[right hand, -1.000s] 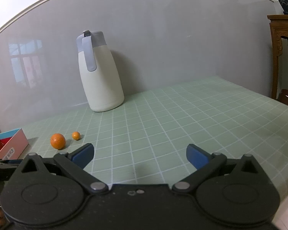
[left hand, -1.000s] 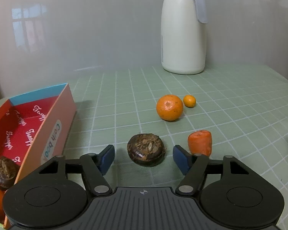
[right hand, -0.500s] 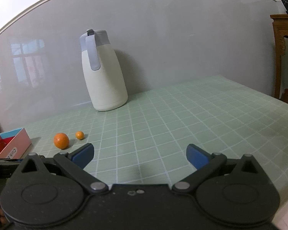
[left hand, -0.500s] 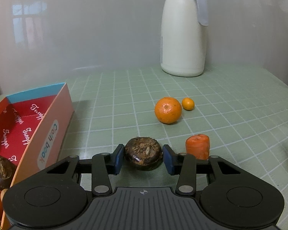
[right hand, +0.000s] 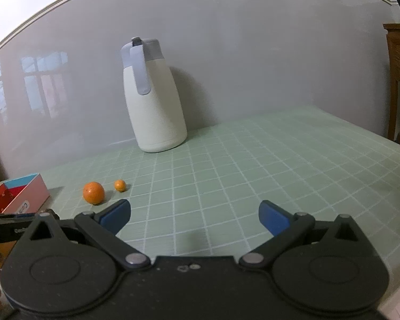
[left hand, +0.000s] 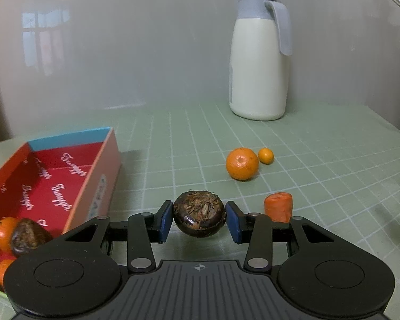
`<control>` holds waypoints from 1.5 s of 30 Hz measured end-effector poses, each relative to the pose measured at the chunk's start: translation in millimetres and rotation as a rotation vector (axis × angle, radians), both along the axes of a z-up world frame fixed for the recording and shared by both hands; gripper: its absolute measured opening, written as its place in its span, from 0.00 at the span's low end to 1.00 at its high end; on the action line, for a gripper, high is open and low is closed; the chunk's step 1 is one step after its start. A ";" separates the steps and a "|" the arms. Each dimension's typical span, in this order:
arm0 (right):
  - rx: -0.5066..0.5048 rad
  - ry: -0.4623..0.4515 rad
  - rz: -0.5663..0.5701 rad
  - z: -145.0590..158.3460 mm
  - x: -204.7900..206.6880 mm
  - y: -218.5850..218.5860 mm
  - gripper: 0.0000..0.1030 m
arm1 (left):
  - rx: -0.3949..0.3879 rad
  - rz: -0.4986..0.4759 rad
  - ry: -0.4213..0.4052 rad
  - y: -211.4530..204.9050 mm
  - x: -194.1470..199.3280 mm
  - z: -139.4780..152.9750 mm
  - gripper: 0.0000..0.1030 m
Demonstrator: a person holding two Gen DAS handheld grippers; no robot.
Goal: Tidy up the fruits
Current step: 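Carry the water chestnut with the left gripper into the red box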
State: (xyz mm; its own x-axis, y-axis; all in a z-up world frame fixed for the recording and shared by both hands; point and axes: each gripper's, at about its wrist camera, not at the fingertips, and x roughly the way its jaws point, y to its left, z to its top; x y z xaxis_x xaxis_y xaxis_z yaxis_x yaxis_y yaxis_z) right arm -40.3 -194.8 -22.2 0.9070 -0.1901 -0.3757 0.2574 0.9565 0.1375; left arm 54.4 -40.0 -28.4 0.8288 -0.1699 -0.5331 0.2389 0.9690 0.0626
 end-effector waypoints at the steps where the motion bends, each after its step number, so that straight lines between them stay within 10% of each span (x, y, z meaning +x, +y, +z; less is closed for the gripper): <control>1: -0.001 0.000 0.003 -0.1 0.5 1.1 1.00 | 0.001 0.003 -0.005 2.0 -1.1 1.5 0.42; 24: -0.036 0.015 0.109 -1.7 18.2 47.7 1.00 | -0.019 0.174 -0.112 93.9 -33.9 39.7 0.42; 45: -0.068 0.018 0.184 -2.3 25.9 84.3 1.00 | -0.023 0.435 -0.059 176.6 -26.6 16.9 0.42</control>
